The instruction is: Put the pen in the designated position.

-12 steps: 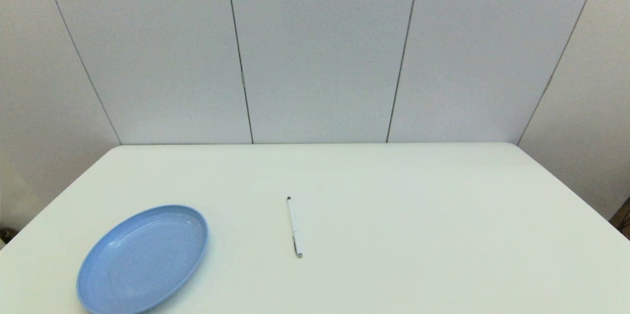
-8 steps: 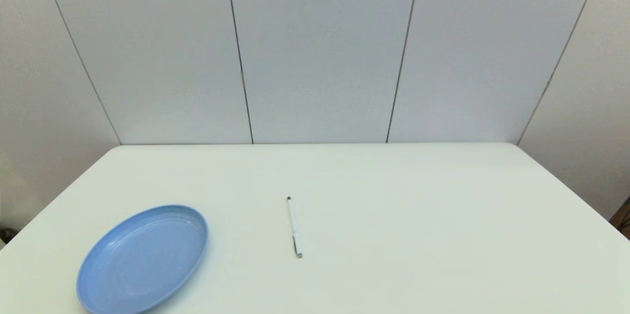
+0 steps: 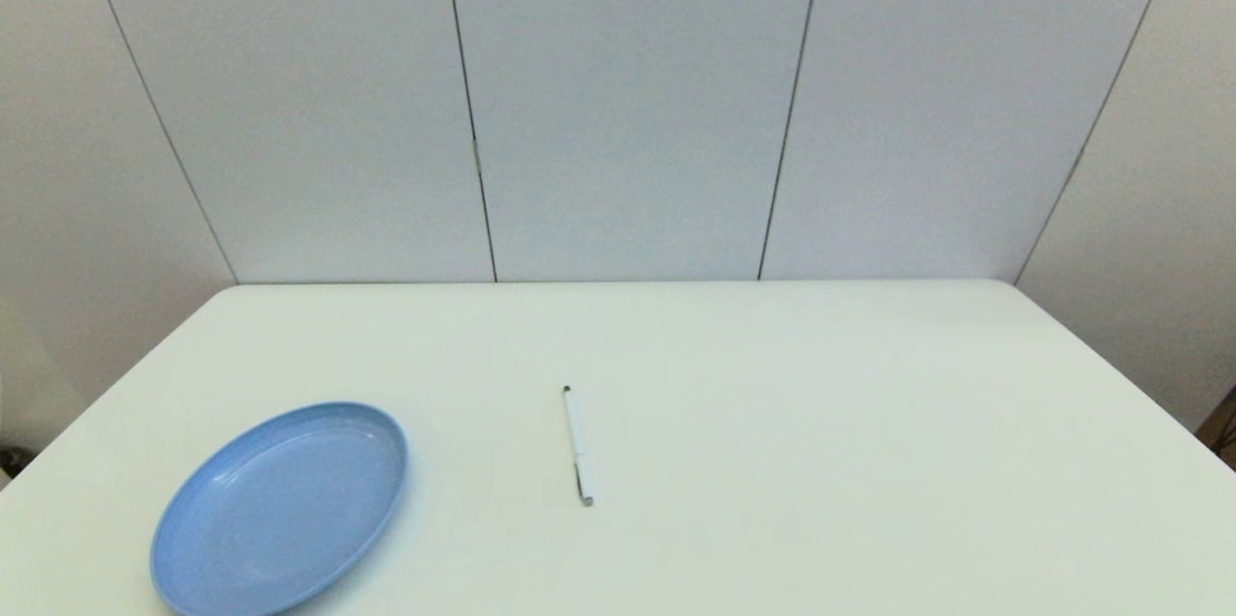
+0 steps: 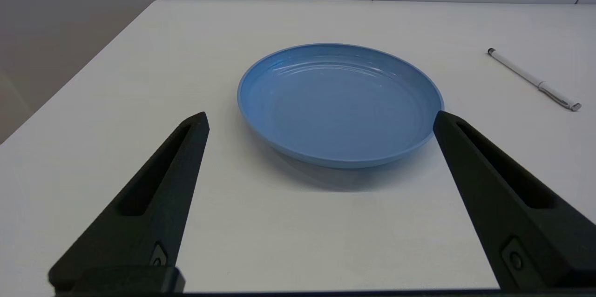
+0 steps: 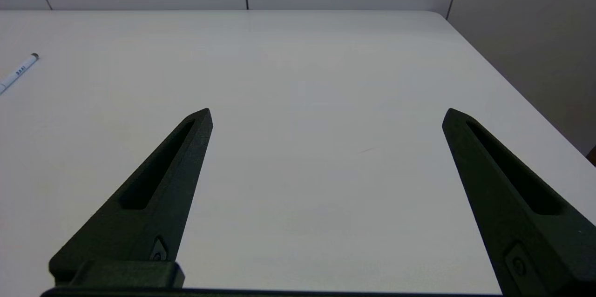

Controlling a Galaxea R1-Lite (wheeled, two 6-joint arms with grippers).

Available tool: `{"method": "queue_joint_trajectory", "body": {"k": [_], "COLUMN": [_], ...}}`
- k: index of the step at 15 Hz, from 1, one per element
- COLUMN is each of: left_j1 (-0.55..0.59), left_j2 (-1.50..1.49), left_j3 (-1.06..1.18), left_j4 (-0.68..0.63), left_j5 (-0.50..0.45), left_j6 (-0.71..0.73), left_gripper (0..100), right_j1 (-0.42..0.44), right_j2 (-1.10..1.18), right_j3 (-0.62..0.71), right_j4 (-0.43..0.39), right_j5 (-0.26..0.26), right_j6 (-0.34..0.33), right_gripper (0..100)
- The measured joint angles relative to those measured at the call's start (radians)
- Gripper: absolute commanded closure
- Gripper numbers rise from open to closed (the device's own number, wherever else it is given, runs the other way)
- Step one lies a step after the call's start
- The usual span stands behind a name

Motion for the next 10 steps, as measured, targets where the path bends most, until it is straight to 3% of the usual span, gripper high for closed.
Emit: {"method": "queue_joint_trajectory", "body": {"k": [10], "left_j1": [0.0], "left_j2": [0.098], "left_j3": [-0.024], "left_j4": [0.001], "left_j5": [0.025], "left_j6": [0.0], "left_gripper": [0], "right_j1": [0.0], "right_j2": [0.0], "right_j3": [0.0], "right_j4": [0.0], "right_j5": [-0.001], "right_j6": [0.0], "right_gripper": [0]}}
